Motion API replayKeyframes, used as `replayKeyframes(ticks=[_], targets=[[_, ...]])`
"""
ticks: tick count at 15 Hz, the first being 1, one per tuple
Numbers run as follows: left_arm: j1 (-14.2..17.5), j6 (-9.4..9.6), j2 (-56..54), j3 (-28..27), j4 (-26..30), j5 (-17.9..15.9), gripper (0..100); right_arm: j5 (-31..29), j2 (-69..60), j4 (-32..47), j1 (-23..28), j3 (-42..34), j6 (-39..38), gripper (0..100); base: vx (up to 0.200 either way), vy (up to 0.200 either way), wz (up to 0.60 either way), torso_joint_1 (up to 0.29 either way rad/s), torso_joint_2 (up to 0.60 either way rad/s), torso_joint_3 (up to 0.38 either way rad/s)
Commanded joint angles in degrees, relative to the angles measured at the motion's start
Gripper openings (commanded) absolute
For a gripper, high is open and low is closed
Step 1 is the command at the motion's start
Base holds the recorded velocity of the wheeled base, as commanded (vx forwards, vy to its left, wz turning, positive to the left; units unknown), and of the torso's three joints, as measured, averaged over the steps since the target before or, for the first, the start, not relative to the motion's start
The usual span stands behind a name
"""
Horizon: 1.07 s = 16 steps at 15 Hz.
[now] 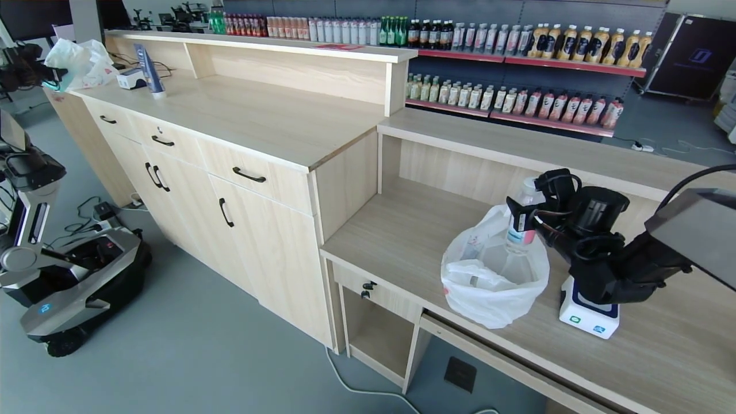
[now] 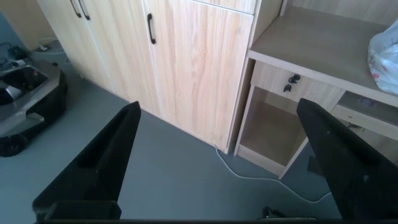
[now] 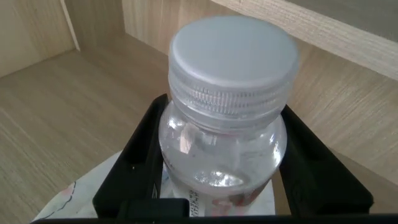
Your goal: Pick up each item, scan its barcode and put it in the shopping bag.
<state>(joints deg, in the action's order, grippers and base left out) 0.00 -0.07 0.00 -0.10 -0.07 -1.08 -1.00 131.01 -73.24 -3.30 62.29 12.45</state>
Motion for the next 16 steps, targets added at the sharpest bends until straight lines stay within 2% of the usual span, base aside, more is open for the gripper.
replayKeyframes(ticks=[1,4,7,11,16], targets=[[0.0,-0.01,0.0,0.0,0.0,0.0,100,0.3,4.9,0.1,0.3,3.5,-0.3,0,0.0,0.0,0.0,0.0,0.0,0.0],[0.0,-0.01,0.0,0.0,0.0,0.0,100,0.9,7.7,0.4,0.3,6.5,-2.8,0,0.0,0.0,0.0,0.0,0.0,0.0],[0.0,-0.01,0.0,0.0,0.0,0.0,100,4.2,10.1,0.5,1.0,7.5,-4.3,0,0.0,0.0,0.0,0.0,0.0,0.0],[0.0,0.07,0.0,0.0,0.0,0.0,100,6.1,13.7,1.4,1.3,11.4,-3.8,0,0.0,0.0,0.0,0.0,0.0,0.0],[0.0,-0.01,0.0,0.0,0.0,0.0,100,6.3,15.1,2.8,2.3,11.3,-3.8,0,0.0,0.0,0.0,0.0,0.0,0.0]])
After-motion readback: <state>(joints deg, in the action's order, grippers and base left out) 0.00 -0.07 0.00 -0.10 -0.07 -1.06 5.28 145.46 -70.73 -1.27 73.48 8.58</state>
